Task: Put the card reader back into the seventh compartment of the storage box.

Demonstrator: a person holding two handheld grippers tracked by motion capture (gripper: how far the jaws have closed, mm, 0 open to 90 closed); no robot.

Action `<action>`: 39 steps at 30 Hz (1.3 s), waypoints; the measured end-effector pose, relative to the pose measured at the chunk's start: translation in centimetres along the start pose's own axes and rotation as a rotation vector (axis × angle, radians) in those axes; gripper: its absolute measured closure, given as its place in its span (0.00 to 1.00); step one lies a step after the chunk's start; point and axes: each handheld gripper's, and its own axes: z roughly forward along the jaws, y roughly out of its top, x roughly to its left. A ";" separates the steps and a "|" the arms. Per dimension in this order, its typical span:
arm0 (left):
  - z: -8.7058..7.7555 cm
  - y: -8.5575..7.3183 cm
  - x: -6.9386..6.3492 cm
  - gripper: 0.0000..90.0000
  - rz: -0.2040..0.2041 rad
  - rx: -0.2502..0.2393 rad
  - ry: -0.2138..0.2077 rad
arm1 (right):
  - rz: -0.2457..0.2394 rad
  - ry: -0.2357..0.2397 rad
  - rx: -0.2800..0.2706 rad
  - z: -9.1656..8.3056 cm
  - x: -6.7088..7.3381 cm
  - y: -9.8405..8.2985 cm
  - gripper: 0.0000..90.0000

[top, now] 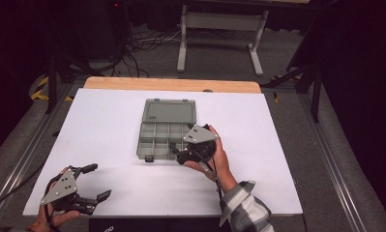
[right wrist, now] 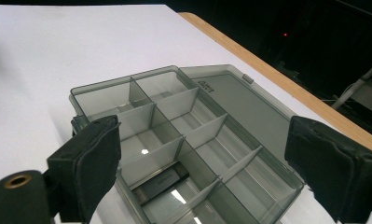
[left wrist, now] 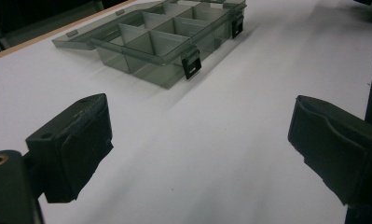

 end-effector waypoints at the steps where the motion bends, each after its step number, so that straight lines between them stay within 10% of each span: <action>1: 0.0 0.0 0.0 0.08 0.000 0.000 0.002 | -0.004 -0.014 0.007 0.0 0.1 0.1 0.13; 39: -0.1 0.0 0.0 0.08 0.002 0.000 0.001 | -0.059 0.000 0.012 -3.5 0.9 0.1 0.13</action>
